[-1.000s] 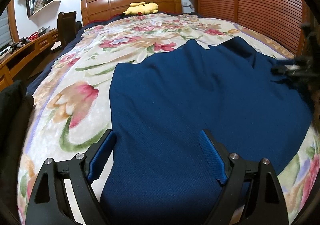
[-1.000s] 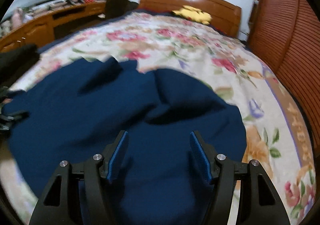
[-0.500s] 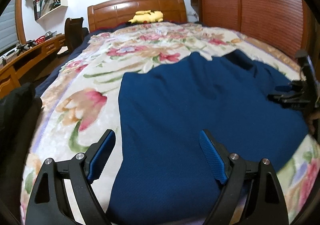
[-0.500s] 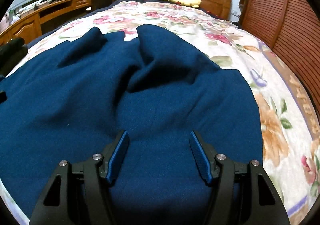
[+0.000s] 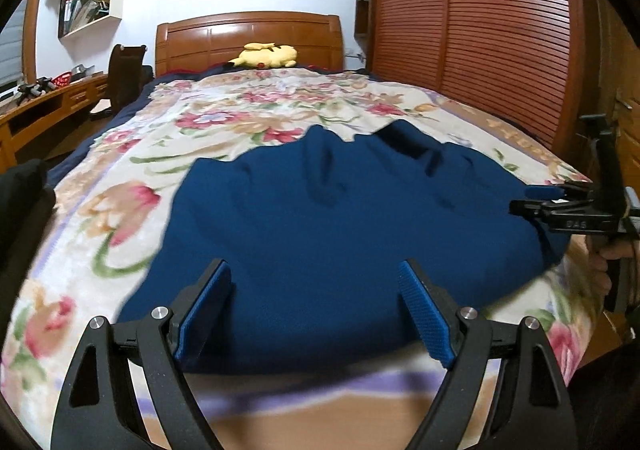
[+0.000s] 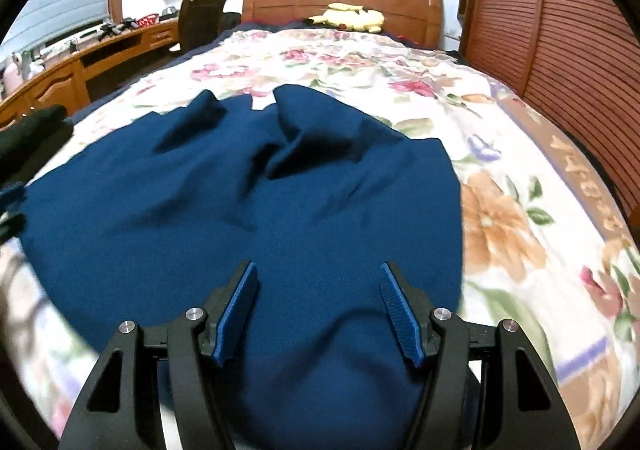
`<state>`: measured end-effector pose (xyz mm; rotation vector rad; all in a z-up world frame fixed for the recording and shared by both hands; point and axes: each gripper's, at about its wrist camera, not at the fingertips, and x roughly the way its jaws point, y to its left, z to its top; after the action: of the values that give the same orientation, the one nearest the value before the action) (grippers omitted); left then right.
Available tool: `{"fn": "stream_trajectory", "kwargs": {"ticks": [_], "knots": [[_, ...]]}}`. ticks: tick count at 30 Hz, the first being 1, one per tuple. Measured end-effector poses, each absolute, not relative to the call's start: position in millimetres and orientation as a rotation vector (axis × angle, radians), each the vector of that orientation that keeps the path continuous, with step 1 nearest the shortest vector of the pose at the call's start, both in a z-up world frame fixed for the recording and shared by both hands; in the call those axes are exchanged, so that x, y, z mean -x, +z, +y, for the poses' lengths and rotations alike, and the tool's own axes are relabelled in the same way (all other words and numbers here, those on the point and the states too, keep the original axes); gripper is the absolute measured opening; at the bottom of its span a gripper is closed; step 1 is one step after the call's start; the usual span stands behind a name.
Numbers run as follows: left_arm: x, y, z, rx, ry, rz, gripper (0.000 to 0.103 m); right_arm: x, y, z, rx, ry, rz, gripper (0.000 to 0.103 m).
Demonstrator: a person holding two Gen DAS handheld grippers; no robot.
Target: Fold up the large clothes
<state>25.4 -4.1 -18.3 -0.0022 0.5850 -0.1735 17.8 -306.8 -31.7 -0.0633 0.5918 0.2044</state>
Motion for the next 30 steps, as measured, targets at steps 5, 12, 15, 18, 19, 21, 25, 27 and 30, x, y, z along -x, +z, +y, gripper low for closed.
{"fn": "stream_trajectory", "kwargs": {"ticks": [5, 12, 15, 18, 19, 21, 25, 27, 30], "knots": [[-25.1, -26.7, -23.0, -0.026, -0.180, 0.591, 0.086, 11.4, -27.0, -326.9, 0.043, 0.186, 0.581, 0.065], [-20.6, -36.3, -26.6, -0.035, -0.163, 0.566, 0.086, 36.0, -32.9, -352.3, -0.038, 0.137, 0.596, 0.065], [-21.9, -40.3, -26.0, -0.044, -0.164, 0.570, 0.086, 43.4, -29.0, -355.2, -0.050, 0.127, 0.589, 0.066], [-23.0, -42.8, -28.7, -0.060, -0.152, 0.570, 0.086, 41.0, -31.2, -360.1, -0.069, 0.127, 0.602, 0.066], [-23.5, -43.7, -30.6, -0.064, -0.149, 0.570, 0.086, 39.9, -32.2, -361.8, -0.079, 0.132, 0.609, 0.068], [-23.8, -45.2, -31.1, -0.069, -0.145, 0.572, 0.086, 35.6, -36.0, -363.7, -0.105, 0.134, 0.630, 0.070], [-23.9, -47.2, -29.4, -0.061, -0.154, 0.575, 0.086, 21.6, -50.6, -366.6, -0.170, 0.134, 0.687, 0.077], [-23.7, -47.4, -28.8, -0.062, -0.154, 0.574, 0.086, 17.4, -55.6, -368.6, -0.219, 0.164, 0.700, 0.078], [-23.8, -47.7, -29.0, -0.067, -0.151, 0.572, 0.086, 13.8, -57.8, -368.7, -0.259, 0.213, 0.707, 0.078]]}}
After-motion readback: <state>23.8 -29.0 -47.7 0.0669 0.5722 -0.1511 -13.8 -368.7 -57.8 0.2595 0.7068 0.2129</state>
